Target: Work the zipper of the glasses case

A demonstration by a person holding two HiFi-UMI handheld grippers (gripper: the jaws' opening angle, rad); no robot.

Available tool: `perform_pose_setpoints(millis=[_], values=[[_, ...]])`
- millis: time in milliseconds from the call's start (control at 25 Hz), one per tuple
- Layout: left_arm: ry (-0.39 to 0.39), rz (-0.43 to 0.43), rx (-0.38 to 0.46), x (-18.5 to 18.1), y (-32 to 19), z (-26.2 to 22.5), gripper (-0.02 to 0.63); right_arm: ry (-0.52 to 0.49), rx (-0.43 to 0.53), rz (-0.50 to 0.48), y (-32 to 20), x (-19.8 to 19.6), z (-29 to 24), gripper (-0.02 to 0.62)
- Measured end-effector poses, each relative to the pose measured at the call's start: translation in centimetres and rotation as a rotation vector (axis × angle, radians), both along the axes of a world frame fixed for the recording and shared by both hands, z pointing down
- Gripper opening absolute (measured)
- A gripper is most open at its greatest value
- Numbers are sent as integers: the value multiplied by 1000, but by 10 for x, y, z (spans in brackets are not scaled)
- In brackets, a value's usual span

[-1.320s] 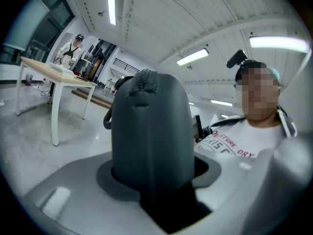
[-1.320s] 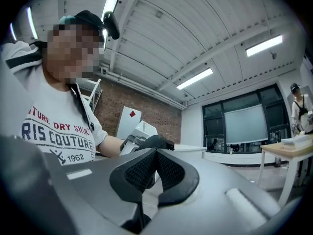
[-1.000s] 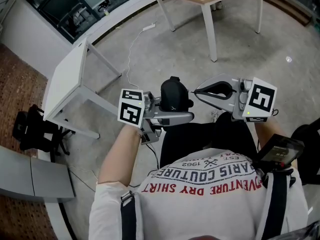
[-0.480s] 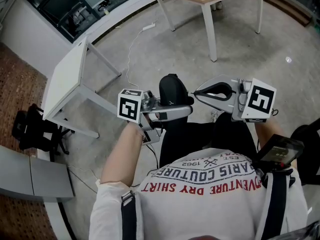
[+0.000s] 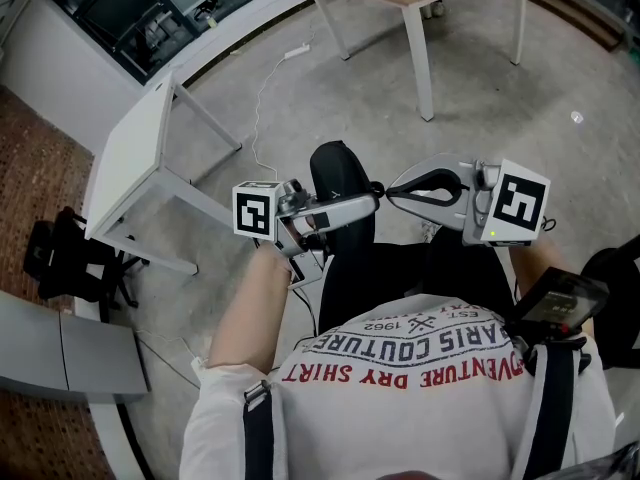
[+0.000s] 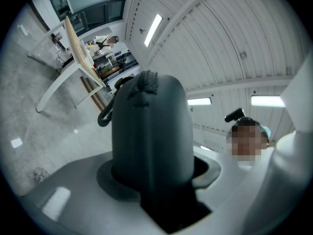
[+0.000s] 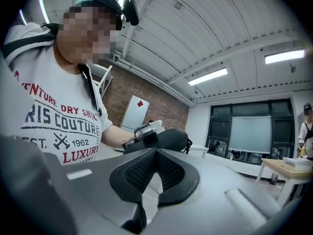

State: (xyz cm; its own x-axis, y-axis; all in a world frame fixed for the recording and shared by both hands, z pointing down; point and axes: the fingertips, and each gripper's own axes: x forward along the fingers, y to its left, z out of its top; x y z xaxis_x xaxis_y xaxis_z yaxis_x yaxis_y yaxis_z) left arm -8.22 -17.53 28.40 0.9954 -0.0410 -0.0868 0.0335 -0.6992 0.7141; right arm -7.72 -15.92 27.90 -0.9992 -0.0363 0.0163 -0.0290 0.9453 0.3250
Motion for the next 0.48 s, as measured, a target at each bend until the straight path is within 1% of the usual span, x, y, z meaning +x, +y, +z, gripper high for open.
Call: perform_pose_setpoints(millis=[200,400,480], values=[[81,-43,-81,-3,-9,-10,247,20,22,-14,1,-3,2,-2],[99,-80,-104,-4,-14,-12,247,10,-21,-6,1,-4,2,-2],[122,-110,-111,-6,-19,-13,247,16,-9,-8,1,-3,5,-2]])
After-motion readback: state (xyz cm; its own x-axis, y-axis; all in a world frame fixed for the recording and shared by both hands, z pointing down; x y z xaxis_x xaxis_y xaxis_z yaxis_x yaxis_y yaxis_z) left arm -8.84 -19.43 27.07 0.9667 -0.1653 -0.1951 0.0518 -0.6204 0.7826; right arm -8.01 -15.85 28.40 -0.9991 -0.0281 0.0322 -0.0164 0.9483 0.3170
